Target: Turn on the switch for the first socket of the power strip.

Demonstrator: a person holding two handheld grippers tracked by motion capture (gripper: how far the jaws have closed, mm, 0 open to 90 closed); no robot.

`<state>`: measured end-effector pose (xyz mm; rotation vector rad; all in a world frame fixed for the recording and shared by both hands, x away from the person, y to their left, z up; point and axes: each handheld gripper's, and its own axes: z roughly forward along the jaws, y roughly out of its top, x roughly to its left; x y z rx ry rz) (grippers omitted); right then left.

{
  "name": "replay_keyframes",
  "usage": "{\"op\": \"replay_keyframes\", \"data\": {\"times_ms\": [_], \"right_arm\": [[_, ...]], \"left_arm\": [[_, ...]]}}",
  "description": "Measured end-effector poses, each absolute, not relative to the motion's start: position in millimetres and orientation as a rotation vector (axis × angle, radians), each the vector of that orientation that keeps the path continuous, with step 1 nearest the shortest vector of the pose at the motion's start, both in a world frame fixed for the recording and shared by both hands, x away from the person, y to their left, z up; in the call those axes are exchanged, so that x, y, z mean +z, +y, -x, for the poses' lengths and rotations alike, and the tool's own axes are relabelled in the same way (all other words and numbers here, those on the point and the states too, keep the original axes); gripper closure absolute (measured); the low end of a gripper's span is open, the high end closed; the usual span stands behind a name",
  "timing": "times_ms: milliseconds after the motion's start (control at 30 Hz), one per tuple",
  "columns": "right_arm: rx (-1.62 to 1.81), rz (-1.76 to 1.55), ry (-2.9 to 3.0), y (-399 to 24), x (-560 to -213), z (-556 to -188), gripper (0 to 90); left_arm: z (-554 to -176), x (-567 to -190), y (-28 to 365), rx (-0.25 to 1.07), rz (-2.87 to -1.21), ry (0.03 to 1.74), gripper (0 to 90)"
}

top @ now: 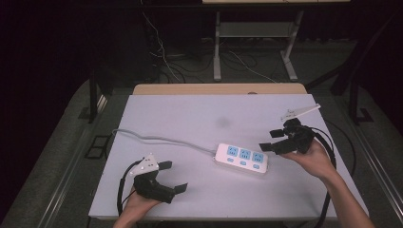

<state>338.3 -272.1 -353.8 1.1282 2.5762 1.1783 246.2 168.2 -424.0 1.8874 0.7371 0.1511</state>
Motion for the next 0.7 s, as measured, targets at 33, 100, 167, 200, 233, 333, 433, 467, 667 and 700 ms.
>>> {"op": "replay_keyframes", "data": {"times_ms": [33,100,167,200,233,333,433,467,667,700], "right_arm": [[1.177,-1.142,2.567,-274.3,-354.1,-336.8,11.6],[1.18,-1.171,2.545,-279.2,-354.7,-333.0,7.6],[1.178,-1.18,2.543,-281.8,-355.1,-331.3,0.0],[1.189,-1.202,2.531,-287.1,-355.4,-327.3,0.2],[1.189,-1.202,2.531,-287.1,-355.4,-327.3,0.2],[1.226,-1.235,2.498,-295.6,-355.4,-320.3,0.2],[1.276,-1.254,2.464,-303.2,-356.7,-310.8,0.2],[1.276,-1.254,2.464,-303.2,-356.7,-310.8,0.2],[1.342,-1.264,2.443,-308.5,-361.5,-297.8,0.2],[1.347,-1.262,2.441,-308.8,-362.6,-296.3,0.2]], "left_arm": [[-246.3,-424.0,168.3,0.151,-1.887,0.737,0.0],[-246.3,-424.0,168.5,0.15,-1.887,0.737,0.0],[-246.3,-424.0,168.6,0.15,-1.885,0.738,0.0],[-246.3,-424.0,168.6,0.15,-1.885,0.738,0.0],[-246.3,-423.9,168.6,0.15,-1.884,0.739,0.0],[-246.3,-424.0,168.5,0.149,-1.883,0.741,0.0],[-246.4,-424.1,168.4,0.148,-1.884,0.741,0.0],[-246.3,-424.1,168.4,0.149,-1.883,0.742,0.0],[-246.1,-423.9,168.7,0.15,-1.879,0.744,0.0],[-246.0,-423.8,168.6,0.149,-1.878,0.744,0.0]]}}
